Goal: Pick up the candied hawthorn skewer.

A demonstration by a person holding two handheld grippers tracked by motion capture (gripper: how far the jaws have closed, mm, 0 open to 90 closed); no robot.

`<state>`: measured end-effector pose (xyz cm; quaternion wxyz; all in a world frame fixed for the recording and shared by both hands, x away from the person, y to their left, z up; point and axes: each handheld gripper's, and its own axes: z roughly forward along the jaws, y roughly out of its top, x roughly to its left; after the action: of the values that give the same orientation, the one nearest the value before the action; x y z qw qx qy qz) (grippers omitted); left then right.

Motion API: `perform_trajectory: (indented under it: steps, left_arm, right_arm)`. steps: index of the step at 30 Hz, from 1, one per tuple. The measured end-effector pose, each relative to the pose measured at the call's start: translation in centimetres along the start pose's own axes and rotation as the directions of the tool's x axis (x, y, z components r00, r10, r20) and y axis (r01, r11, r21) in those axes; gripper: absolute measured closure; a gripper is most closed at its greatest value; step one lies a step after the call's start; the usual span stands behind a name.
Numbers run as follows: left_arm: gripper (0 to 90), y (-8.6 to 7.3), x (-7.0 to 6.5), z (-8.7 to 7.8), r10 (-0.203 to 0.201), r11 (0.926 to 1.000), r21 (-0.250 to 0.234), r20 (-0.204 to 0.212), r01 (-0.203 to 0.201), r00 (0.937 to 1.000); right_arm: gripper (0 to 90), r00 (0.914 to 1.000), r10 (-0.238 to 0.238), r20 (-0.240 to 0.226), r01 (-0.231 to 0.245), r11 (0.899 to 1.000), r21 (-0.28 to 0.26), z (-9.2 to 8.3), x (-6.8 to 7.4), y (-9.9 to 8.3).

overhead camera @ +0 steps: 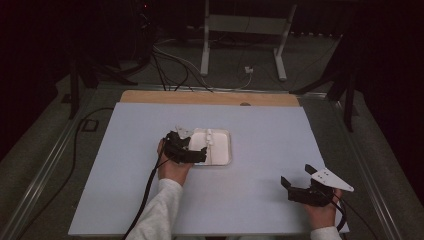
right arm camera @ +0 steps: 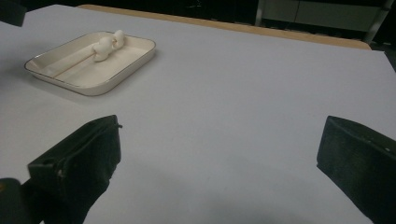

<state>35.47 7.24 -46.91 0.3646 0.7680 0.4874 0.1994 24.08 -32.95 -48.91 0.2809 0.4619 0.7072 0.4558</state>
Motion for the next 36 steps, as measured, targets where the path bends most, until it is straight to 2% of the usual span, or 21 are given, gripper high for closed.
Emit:
perform_trajectory:
  steps: [14, 26, 32, 36]
  left_arm:
    - [1.4, -0.1, -1.6, 2.3, -0.002, 0.9975, 0.071, 0.021, 0.001, 0.9998]
    - [1.6, -0.2, -2.9, 4.5, -0.013, 0.9875, 0.157, 0.04, 0.007, 0.9991]
    - [8.7, -0.2, -3.5, 5.2, -0.011, 0.9823, 0.187, 0.049, 0.002, 0.9987]
    - [18.7, -0.2, -3.9, 5.5, 0.002, 0.9793, 0.202, 0.047, -0.012, 0.9989]
  right_arm:
    - [0.0, 1.0, -0.004, -0.001, 0.004, 1.0, 0.003, 0.1, 0.0, 0.0]
    - [0.0, 1.0, -0.004, -0.001, 0.004, 1.0, 0.004, 0.1, 0.0, 0.0]
    - [0.0, 1.0, -0.006, -0.001, 0.006, 1.0, 0.006, 0.1, 0.0, 0.0]
    - [0.0, 1.0, -0.006, 0.0, 0.006, 1.0, 0.007, 0.1, 0.0, 0.0]
